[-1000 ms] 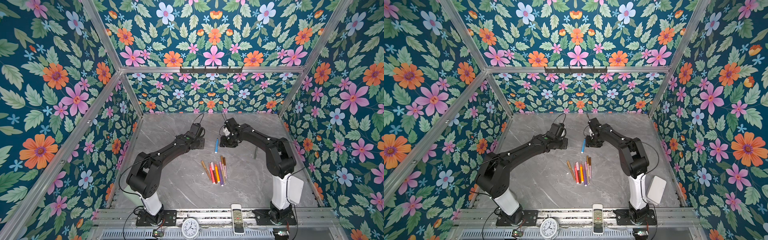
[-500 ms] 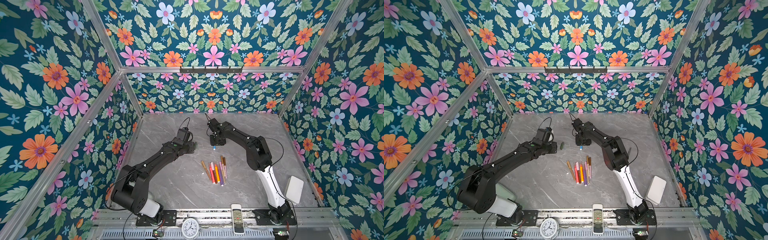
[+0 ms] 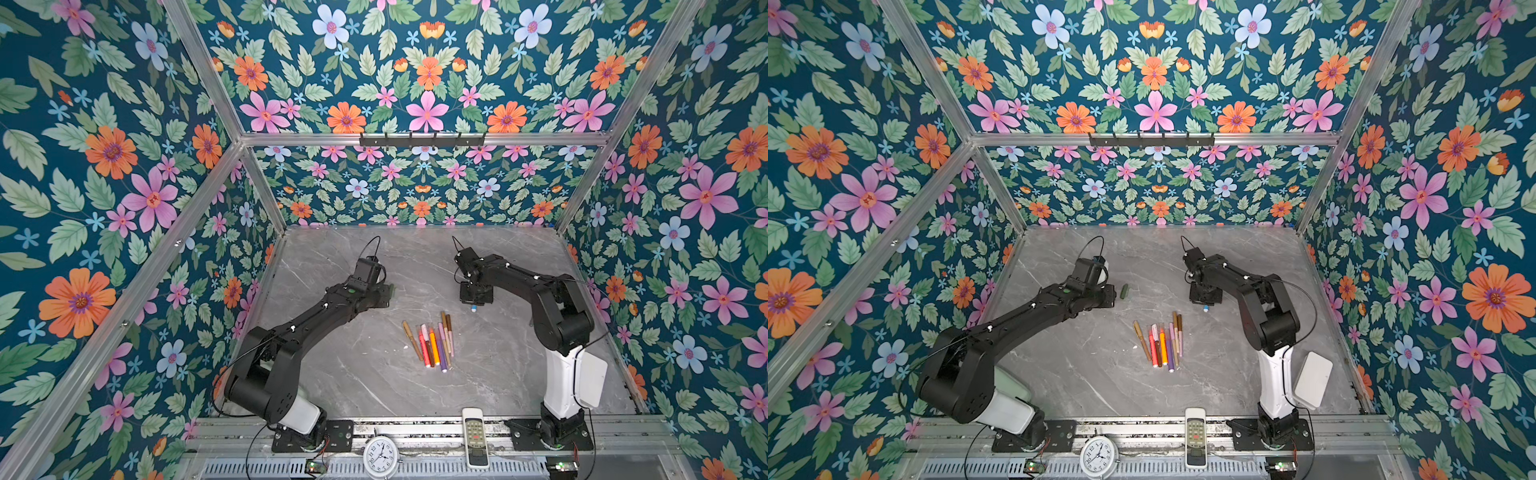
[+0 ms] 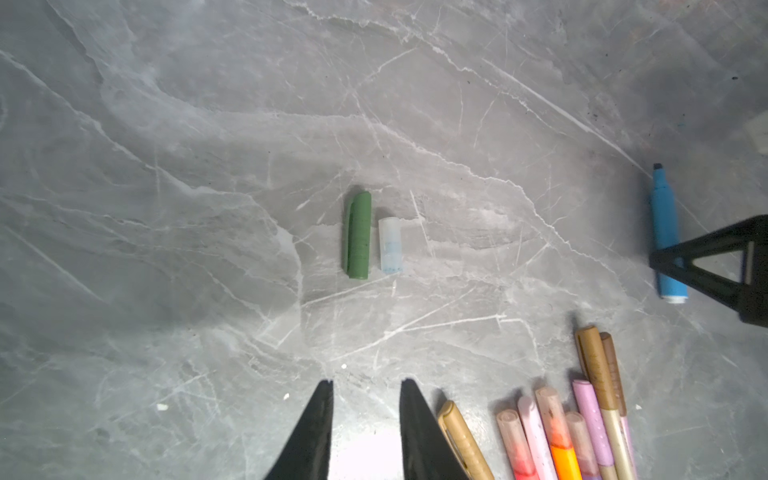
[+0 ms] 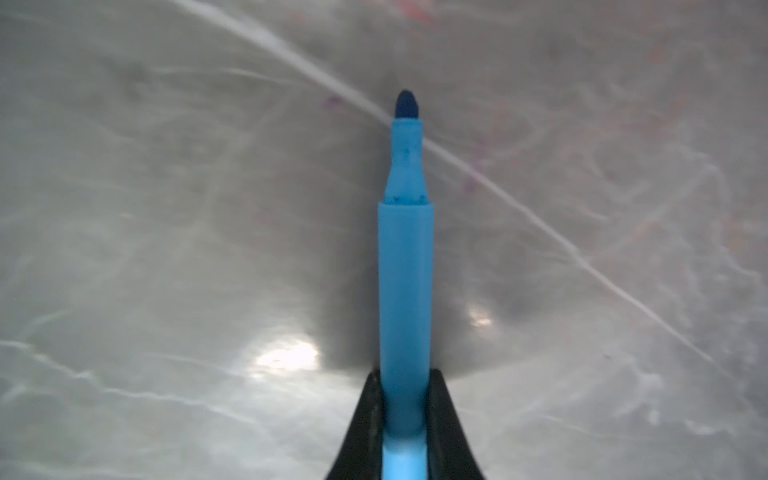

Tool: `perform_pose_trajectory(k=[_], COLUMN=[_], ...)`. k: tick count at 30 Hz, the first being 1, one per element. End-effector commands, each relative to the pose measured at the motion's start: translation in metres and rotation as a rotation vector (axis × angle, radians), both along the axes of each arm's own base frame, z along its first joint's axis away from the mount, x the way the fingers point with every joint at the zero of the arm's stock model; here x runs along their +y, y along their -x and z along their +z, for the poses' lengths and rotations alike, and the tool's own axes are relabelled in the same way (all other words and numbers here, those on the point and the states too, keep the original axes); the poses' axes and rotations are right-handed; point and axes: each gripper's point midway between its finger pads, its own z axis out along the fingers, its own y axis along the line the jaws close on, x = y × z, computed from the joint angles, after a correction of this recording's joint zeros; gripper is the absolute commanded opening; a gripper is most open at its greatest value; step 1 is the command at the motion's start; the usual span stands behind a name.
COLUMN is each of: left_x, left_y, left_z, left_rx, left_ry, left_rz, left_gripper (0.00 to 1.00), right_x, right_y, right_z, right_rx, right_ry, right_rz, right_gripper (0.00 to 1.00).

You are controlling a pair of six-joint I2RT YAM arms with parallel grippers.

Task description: Open the pen caps

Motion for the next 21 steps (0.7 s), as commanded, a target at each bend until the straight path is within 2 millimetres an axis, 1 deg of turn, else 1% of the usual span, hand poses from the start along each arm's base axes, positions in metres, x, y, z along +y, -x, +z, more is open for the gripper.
perform_pose_trajectory(k=[1,2,3,5,6,7,8,9,10,11,13,14,15,16,18,19,20,21], left_x=[-0.008,-0.009,-0.010,-0.010,-0.010,-0.010,-0.010,-0.010,-0.009,-0.010,-0.008,-0.008,-0.008,-0.009,-0.009,-0.010,-0.010,-0.011], left_y=[-0.004,-0.005,-0.006,-0.006,-0.006,-0.006,-0.006,-0.005,-0.005,-0.004,-0.003,-0.003,-0.002,-0.001,0.000,0.000,0.001,0.001], left_z=[0.003,0.003,0.003,0.004,0.004,0.004,0.003,0.003,0.003,0.004,0.004,0.005,0.005,0.004,0.001,0.000,-0.002,-0.003], left_rx=[-0.010,-0.011,-0.010,-0.012,-0.013,-0.012,-0.011,-0.010,-0.009,-0.009,-0.014,-0.018,-0.021,-0.021,-0.019,-0.018,-0.015,-0.014], left_ry=[0.034,0.036,0.037,0.037,0.036,0.036,0.034,0.032,0.032,0.031,0.031,0.032,0.035,0.040,0.045,0.048,0.050,0.054], left_rz=[-0.010,-0.010,-0.011,-0.012,-0.011,-0.012,-0.013,-0.014,-0.016,-0.018,-0.019,-0.018,-0.019,-0.021,-0.024,-0.024,-0.027,-0.030], left_gripper=[0.30,0.30,0.30,0.30,0.30,0.30,0.30,0.30,0.30,0.30,0.30,0.30,0.30,0.30,0.30,0.30,0.30,0.30], right_x=[-0.016,-0.019,-0.019,-0.017,-0.016,-0.017,-0.020,-0.027,-0.036,-0.046,-0.072,-0.085,-0.098,-0.112,-0.131,-0.142,-0.146,-0.145], right_y=[0.002,0.005,0.006,0.008,0.008,0.009,0.009,0.011,0.013,0.015,0.022,0.026,0.030,0.034,0.042,0.047,0.050,0.049], right_z=[-0.001,-0.003,-0.005,-0.006,-0.004,0.001,0.006,0.015,0.022,0.030,0.047,0.048,0.065,0.070,0.073,0.071,0.067,0.063], right_rx=[-0.022,-0.020,-0.018,-0.010,-0.011,-0.018,-0.029,-0.046,-0.064,-0.082,-0.123,-0.124,-0.171,-0.186,-0.201,-0.196,-0.191,-0.191], right_ry=[-0.003,-0.009,-0.021,-0.035,-0.039,-0.041,-0.042,-0.041,-0.046,-0.060,-0.106,-0.123,-0.151,-0.169,-0.183,-0.185,-0.206,-0.229], right_rz=[-0.051,-0.056,-0.051,-0.036,-0.028,-0.024,-0.025,-0.037,-0.056,-0.079,-0.143,-0.174,-0.203,-0.234,-0.277,-0.312,-0.339,-0.350], right_gripper=[0.10,0.11,0.14,0.26,0.34,0.47,0.56,0.65,0.72,0.74,0.74,0.73,0.72,0.70,0.63,0.59,0.56,0.54])
